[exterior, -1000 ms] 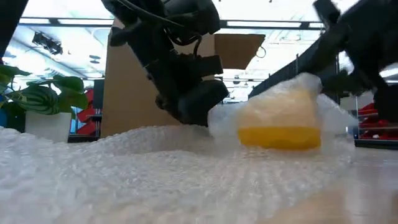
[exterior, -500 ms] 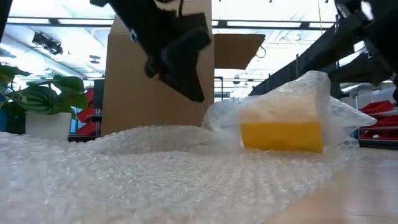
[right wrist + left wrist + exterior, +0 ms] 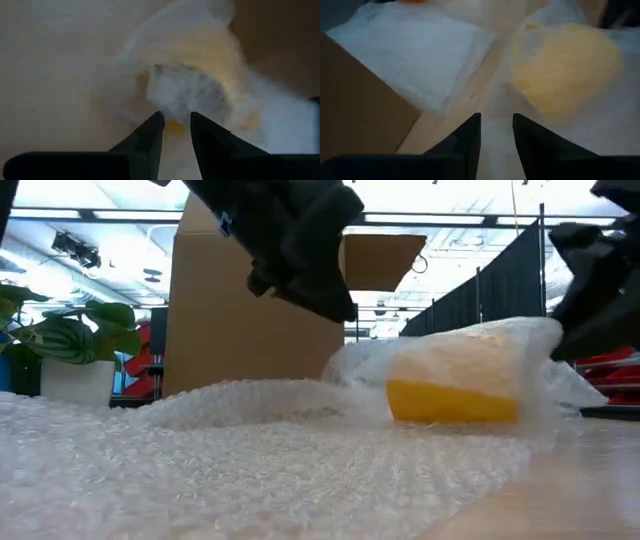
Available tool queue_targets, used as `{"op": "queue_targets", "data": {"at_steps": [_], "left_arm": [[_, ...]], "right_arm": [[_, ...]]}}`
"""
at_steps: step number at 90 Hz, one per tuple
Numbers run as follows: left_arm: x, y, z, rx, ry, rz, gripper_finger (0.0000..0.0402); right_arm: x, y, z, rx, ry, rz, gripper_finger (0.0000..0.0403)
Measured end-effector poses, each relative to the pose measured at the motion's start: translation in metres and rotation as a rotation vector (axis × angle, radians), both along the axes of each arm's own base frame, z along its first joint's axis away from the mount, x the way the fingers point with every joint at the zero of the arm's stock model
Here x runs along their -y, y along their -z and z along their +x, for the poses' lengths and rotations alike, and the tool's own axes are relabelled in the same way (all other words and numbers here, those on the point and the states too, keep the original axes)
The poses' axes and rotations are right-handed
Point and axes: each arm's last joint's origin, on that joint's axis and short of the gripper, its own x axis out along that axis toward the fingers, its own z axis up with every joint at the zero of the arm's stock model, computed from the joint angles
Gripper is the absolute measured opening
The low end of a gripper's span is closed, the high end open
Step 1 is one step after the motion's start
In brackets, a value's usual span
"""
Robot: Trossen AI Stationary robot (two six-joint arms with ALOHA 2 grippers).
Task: Wrap mug
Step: Wrap the yellow mug with the bubble wrap
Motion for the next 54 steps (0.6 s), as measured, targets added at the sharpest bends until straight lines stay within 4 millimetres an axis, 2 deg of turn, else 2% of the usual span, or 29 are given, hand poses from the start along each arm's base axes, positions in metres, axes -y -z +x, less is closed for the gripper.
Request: {"op": "queue_targets", "data": {"at_steps": [9, 18, 34, 54], "left_arm": [[-0.005, 0.005, 0.006, 0.011, -0.011, 0.01, 0.0099], [-0.013, 0.019, 0.013, -0.014, -0.028, 0.018, 0.0099], [-0.029, 0.038, 0.024, -0.029, -0.059, 0.006, 0.0099], [-0.029, 0.056, 0.034, -0.015, 0.0, -0.064, 0.0099]], "right_arm": [[0.003, 0.0, 0.003, 0.015, 0.026, -0.005, 0.0075], [0.01, 0.0, 0.008, 0.021, 0.059, -0.019, 0.0075], [0.025, 0.01, 0.017, 0.036, 0.084, 0.008, 0.0074], [0.047, 0.017, 0.033, 0.116, 0.116, -0.013, 0.0074]]}}
